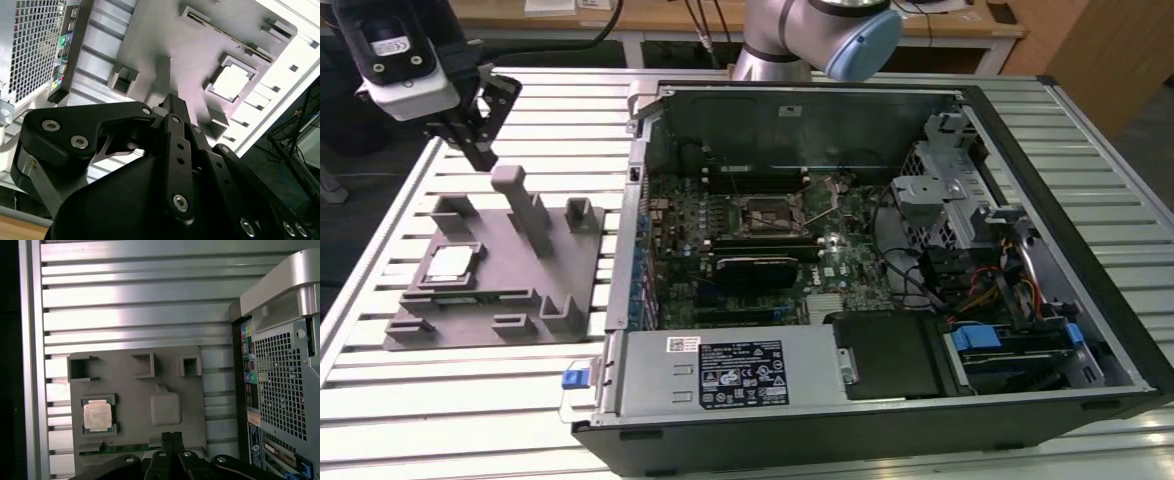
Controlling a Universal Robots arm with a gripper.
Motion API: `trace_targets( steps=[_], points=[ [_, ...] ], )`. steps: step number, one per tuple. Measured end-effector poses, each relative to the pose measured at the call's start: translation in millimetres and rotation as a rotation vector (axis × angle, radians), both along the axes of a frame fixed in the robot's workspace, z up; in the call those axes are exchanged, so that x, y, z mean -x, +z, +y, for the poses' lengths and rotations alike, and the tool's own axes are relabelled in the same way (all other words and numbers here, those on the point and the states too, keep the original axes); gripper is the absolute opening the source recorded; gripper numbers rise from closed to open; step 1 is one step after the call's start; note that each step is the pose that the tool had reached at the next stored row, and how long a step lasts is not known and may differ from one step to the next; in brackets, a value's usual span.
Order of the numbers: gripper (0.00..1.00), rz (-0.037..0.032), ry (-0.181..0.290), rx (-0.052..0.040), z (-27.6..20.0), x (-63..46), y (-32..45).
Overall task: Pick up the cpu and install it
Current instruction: 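Reach for the cpu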
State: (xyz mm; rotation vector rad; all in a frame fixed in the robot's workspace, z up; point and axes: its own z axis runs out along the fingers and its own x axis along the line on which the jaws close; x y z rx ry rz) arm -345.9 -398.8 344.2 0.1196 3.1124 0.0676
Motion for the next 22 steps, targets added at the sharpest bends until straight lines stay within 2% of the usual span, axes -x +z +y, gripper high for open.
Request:
trace_targets(
  steps=[11, 22],
  points=[
    [0.11, 0.0000, 0.000, 0.0000, 0.0, 21.4, -9.5],
    [0.11, 0.0000, 0.000, -0.0001, 0.0, 36.3, -21.9]
  ],
)
